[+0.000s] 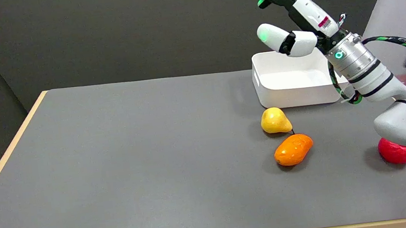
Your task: Pick up tomato.
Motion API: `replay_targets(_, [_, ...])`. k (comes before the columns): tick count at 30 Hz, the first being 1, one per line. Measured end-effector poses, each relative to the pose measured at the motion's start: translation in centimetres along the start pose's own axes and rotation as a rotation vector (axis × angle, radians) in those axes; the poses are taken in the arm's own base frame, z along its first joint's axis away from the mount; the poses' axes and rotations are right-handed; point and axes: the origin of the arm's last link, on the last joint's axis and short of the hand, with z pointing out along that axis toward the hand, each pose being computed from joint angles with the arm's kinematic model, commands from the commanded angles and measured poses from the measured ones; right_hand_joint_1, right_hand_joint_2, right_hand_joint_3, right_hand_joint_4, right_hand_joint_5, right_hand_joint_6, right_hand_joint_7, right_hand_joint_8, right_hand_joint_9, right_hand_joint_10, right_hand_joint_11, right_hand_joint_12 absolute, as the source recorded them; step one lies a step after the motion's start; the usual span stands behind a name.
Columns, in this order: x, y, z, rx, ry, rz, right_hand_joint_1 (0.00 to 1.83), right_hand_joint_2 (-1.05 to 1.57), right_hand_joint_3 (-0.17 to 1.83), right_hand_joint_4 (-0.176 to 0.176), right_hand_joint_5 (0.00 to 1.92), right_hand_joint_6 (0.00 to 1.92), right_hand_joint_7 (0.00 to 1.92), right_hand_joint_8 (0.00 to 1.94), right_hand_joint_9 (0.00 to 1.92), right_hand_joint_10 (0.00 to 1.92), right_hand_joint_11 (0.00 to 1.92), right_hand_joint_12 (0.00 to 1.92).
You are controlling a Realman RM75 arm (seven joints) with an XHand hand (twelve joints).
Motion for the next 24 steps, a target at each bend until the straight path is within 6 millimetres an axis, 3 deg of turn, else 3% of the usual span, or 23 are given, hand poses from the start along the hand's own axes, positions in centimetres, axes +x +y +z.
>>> replay_targets(14, [0.7, 1.8, -0.8, -0.029, 0.003, 0.001, 0.25, 0.63, 0.93, 0.12, 0.25, 0.52, 0.3, 0.34, 0.18, 0.6, 0.15, 1.28])
replay_targets(24, [2.1, 3.6, -2.4, -0.116, 0.043, -0.042, 0.31, 0.64, 0.87, 0.111, 0.26, 0.5, 0.32, 0.33, 0.19, 0.61, 0.15, 1.26])
